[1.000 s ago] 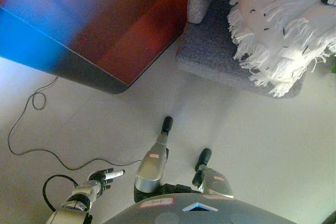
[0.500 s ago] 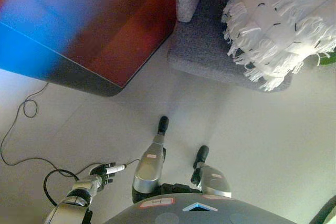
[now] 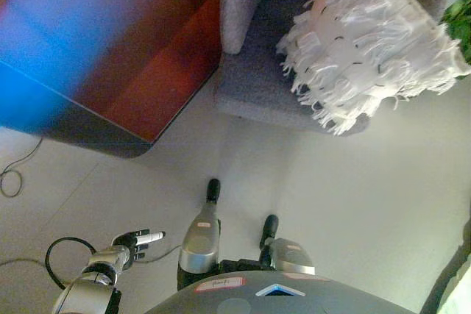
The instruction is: Pick up the pillow and put it on the sofa.
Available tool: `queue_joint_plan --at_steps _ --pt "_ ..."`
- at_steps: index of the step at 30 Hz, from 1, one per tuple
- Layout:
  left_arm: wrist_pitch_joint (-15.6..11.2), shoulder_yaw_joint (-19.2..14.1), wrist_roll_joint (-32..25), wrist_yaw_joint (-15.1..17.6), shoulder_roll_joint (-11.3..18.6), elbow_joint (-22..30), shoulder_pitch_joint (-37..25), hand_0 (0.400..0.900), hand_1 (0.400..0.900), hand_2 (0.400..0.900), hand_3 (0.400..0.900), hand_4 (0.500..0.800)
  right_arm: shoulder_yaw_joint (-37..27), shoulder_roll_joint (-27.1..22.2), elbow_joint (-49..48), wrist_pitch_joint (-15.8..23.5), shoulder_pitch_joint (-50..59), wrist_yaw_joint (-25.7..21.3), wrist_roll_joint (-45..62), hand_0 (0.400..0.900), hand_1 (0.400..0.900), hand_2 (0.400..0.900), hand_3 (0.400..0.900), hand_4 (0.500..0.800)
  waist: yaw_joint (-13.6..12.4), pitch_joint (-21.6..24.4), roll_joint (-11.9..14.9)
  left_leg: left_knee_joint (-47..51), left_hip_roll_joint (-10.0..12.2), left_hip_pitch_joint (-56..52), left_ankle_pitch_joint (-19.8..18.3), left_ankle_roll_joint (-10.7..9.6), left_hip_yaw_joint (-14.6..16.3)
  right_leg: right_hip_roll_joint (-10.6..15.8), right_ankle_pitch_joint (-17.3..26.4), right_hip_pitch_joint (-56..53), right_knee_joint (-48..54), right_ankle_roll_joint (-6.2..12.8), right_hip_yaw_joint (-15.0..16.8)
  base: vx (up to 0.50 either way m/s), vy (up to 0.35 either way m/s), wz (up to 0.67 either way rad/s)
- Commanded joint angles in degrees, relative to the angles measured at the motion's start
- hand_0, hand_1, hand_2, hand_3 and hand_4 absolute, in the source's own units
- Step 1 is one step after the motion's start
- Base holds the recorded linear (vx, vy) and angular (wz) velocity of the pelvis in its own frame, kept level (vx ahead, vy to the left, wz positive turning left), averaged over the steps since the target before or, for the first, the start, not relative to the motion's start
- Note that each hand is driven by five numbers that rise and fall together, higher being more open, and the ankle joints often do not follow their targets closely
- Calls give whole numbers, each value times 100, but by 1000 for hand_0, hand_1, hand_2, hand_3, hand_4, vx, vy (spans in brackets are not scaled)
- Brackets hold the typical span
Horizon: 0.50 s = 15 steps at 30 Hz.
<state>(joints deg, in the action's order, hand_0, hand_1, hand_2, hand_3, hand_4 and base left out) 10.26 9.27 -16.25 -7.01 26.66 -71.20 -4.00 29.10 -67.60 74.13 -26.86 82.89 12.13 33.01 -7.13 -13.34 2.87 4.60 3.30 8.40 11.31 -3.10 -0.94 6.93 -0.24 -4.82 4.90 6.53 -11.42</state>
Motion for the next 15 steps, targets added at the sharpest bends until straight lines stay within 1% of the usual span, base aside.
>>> queue_joint_plan --at_steps 1,5,10,12,15 --pt "175 -34 330 78 223 -579 431 900 900 900 900 800 866 -869 -441 261 858 53 -389 900 900 900 900 800 136 1020 167 40 320 -801 -767 -316 247 76 521 309 10 -5 173 64 -22 -15" --pt "144 -116 504 133 171 -687 482 900 900 900 900 800 957 -968 -432 153 899 91 -490 900 900 900 900 800 199 1186 225 40 336 -947 -822 -339 295 29 475 194 10 -23 259 39 -21 -14" --pt "105 -145 596 75 135 -730 534 900 900 900 900 800 992 -1082 -419 -7 871 101 -560 900 900 900 900 800 259 1303 246 40 362 -1045 -847 -356 360 -6 431 105 10 -46 294 -4 -3 -8" --pt "82 -146 616 88 94 -725 539 900 900 900 900 800 913 -1137 -412 -67 764 229 -667 900 900 900 900 800 287 1321 248 40 366 -1063 -849 -362 383 -15 422 87 10 -51 297 -32 15 -6" --pt "58 -190 574 192 1 -669 546 900 900 900 900 800 599 -1254 -429 -231 216 720 -884 900 900 900 900 800 321 1333 224 40 374 -1082 -840 -369 404 -14 414 64 10 -59 282 -26 17 -3"
